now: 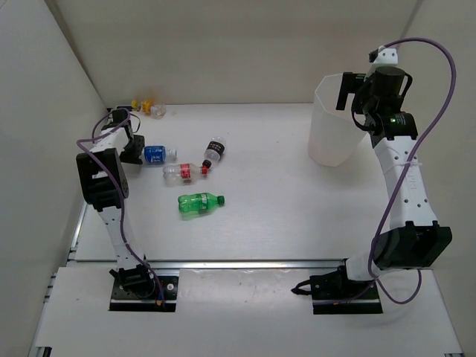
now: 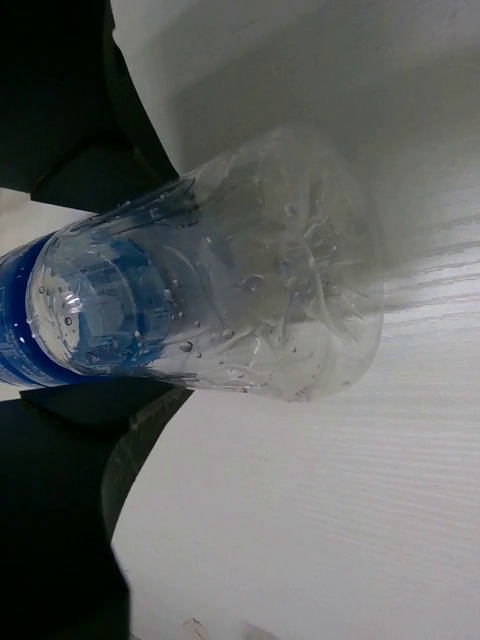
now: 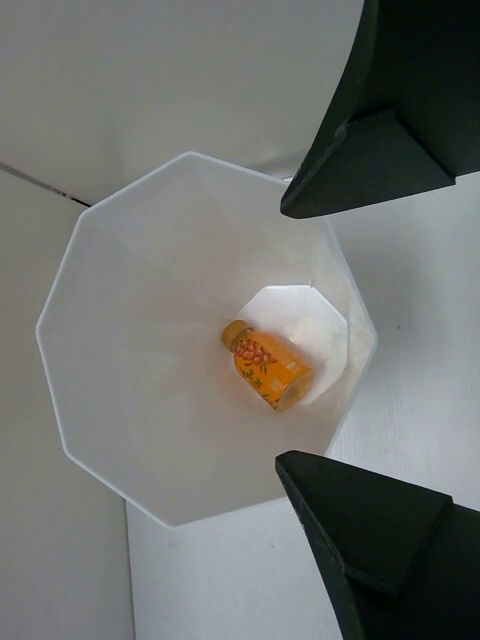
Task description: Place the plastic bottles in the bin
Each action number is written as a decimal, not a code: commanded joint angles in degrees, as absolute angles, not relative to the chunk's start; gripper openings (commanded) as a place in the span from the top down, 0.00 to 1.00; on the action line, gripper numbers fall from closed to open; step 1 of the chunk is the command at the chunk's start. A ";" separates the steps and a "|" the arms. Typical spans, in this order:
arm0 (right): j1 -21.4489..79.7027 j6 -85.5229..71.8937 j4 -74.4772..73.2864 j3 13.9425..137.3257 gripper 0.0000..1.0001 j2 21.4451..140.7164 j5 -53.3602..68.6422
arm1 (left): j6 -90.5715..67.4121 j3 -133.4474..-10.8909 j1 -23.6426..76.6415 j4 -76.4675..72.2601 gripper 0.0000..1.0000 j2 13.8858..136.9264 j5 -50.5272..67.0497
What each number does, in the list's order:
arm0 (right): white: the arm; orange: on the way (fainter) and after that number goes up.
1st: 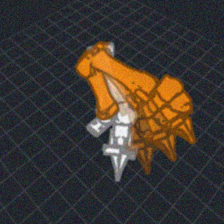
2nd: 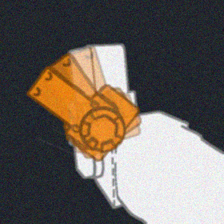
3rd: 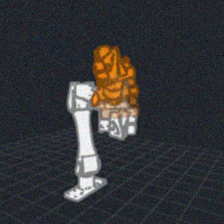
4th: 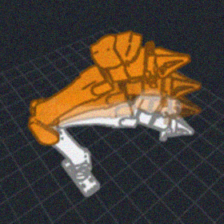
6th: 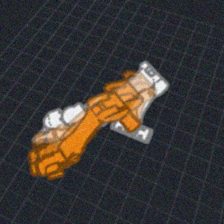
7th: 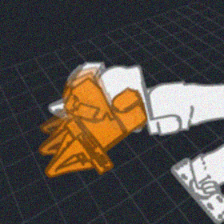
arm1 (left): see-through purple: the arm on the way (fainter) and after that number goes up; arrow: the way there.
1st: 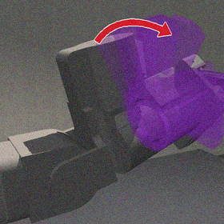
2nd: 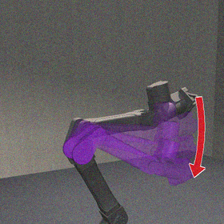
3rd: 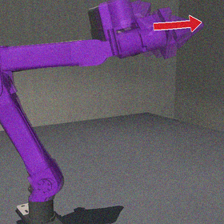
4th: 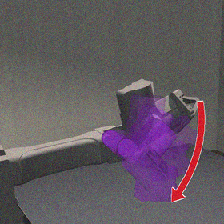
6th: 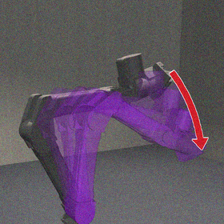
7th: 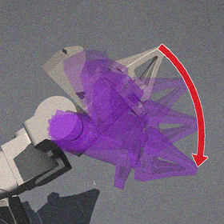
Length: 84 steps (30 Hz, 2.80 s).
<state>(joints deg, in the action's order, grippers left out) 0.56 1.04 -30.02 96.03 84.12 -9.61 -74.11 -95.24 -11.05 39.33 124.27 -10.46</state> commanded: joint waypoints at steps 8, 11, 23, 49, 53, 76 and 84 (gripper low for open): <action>6.22 6.40 -27.95 93.26 0.01 78.14 -4.94 | -74.98 -97.12 -11.43 37.98 0.49 116.65 -10.29; 12.71 12.98 -28.47 90.62 0.01 77.00 0.95 | -70.24 -95.46 -9.85 33.33 0.50 111.89 -7.13; 22.58 4.26 -19.18 79.74 0.01 77.87 47.51 | -43.42 -79.03 10.96 22.60 0.53 89.13 11.94; 32.08 -40.58 37.25 52.22 0.01 83.41 55.97 | -49.57 -49.92 28.30 -8.18 0.53 67.68 27.88; 32.78 -44.56 42.81 50.80 0.19 84.90 57.31 | -51.41 -48.43 28.04 -11.32 0.55 68.03 30.04; 16.54 -24.56 0.07 64.47 1.00 74.54 49.42 | -34.36 -68.27 18.82 29.23 0.02 66.88 1.80; 1.42 -9.67 -25.65 94.35 1.00 82.85 30.08 | -32.44 -78.47 12.31 39.02 0.01 76.88 -11.05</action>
<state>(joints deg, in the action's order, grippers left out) 4.60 -17.65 -15.42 85.97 79.59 39.05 -34.28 -73.91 13.02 32.60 73.67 -2.81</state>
